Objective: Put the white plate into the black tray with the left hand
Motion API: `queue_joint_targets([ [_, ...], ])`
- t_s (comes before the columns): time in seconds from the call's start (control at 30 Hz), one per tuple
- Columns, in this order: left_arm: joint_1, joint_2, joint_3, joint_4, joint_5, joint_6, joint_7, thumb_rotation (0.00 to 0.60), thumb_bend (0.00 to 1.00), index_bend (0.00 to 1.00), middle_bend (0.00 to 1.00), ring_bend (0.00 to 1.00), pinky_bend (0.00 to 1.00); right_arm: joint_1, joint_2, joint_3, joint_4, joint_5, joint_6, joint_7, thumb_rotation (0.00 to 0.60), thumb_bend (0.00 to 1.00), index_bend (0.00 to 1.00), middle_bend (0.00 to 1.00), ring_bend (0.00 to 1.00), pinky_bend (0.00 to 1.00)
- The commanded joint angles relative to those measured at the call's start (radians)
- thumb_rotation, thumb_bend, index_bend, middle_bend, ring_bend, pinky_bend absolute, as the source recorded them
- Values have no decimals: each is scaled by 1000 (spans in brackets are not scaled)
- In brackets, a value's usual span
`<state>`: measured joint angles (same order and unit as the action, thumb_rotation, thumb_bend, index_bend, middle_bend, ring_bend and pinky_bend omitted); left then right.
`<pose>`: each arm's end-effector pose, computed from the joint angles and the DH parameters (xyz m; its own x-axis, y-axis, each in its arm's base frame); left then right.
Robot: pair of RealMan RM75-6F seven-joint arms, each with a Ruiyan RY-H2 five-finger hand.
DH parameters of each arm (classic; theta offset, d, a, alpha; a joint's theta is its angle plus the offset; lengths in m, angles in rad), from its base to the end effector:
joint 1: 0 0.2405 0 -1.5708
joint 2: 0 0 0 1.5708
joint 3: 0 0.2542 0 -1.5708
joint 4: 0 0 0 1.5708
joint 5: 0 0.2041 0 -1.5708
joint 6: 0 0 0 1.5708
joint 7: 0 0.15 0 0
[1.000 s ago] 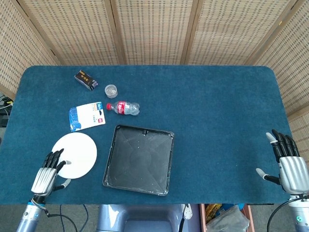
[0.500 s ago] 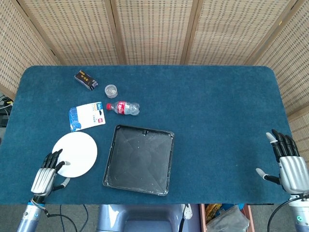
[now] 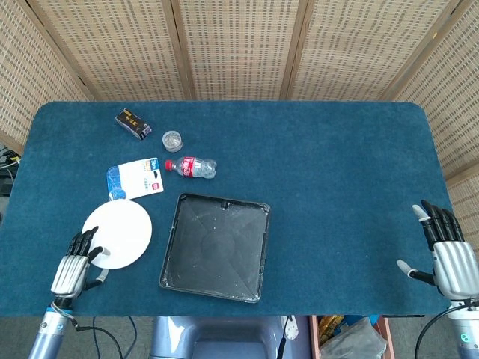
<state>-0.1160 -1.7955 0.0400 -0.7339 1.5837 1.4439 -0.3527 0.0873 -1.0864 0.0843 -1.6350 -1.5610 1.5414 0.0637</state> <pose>-0.3541 0.1849 -0.0055 0.2714 0.1277 0.9540 0.9605 -0.0990 -0.2600 -0.2894 -0.1929 0.1809 0.3419 0.0850 0.9359 -0.9338 -0.0809 0.3485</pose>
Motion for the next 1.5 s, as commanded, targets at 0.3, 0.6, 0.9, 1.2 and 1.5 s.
queue_joint_targets([
  [0.3, -14, 4, -17, -18, -12, 3, -26, 600, 497, 538, 0, 0, 0, 3, -1, -1, 0, 2, -6, -3, 600, 0, 0, 0, 0, 0],
  [0.6, -34, -15, -72, -6, -8, 116, -134, 600, 501, 745, 0, 0, 0, 3, -3, -4, -1, -3, -6, -6, 600, 0, 0, 0, 0, 0],
  [0.9, -107, 79, -157, -200, 15, 217, -153, 600, 503, 782, 0, 0, 0, 4, -9, -3, -4, -1, -6, -21, 600, 0, 0, 0, 0, 0],
  [1.2, -215, 240, -207, -549, 106, 218, -16, 600, 503, 809, 0, 0, 0, 10, -22, 13, -5, 38, -20, -55, 600, 0, 0, 0, 0, 0],
  [1.5, -399, 232, -156, -479, 294, 142, -181, 600, 505, 828, 0, 0, 0, 27, -53, 35, 23, 114, -66, -115, 600, 0, 0, 0, 0, 0],
])
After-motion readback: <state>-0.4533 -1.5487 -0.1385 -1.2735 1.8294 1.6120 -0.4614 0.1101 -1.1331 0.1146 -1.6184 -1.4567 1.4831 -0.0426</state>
